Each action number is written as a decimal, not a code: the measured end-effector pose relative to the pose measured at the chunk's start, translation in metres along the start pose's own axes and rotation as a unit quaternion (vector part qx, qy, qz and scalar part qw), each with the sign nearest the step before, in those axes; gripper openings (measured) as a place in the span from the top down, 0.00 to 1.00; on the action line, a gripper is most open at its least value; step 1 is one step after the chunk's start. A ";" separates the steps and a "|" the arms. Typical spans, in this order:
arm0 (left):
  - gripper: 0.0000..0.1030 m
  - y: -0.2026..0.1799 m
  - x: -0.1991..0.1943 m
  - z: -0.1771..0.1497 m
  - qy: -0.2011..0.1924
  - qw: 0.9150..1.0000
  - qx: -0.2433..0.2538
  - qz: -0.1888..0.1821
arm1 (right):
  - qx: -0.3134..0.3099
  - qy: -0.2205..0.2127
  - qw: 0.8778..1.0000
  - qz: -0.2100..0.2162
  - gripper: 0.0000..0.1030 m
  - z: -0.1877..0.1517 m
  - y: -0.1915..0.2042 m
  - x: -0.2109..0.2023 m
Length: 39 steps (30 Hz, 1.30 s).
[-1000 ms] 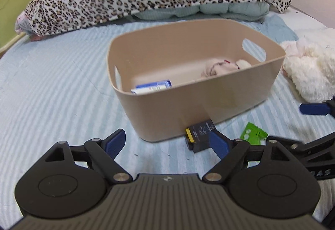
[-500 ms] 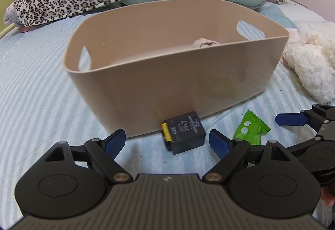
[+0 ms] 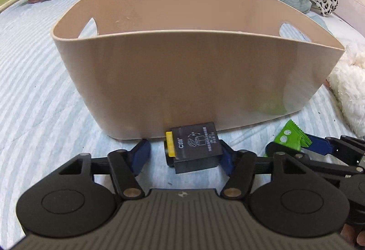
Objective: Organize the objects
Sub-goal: 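Grasp the black square box with the left tool while the right tool grasps the green packet, then lower both into the beige basket and open the left and right tools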
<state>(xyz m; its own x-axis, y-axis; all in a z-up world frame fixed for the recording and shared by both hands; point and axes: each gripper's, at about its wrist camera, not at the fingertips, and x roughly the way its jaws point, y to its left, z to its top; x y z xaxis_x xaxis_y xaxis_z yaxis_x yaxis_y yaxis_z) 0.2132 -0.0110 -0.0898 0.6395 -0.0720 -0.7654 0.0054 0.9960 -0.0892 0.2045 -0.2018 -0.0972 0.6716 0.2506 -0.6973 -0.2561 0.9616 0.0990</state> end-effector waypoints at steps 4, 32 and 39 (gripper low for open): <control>0.52 0.003 -0.004 0.000 0.000 1.000 0.003 -0.009 | 0.006 -0.005 1.000 0.001 0.74 -0.003 0.000 -0.004; 0.52 0.014 -0.122 0.022 -0.133 0.989 0.050 -0.030 | 0.017 -0.161 0.987 0.016 0.78 0.061 0.021 -0.123; 0.52 0.010 -0.124 0.067 -0.168 0.984 0.049 -0.009 | 0.008 -0.186 0.983 0.009 0.78 0.105 0.035 -0.113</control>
<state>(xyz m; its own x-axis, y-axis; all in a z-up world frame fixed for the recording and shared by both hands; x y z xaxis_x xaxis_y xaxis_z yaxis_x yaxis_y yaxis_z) 0.1854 0.0118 0.0462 0.8571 -0.0844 -0.5082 0.0827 0.9962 -0.0259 0.1926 -0.1847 0.0594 0.8752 0.2886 -0.3883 -0.2615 0.9574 0.1224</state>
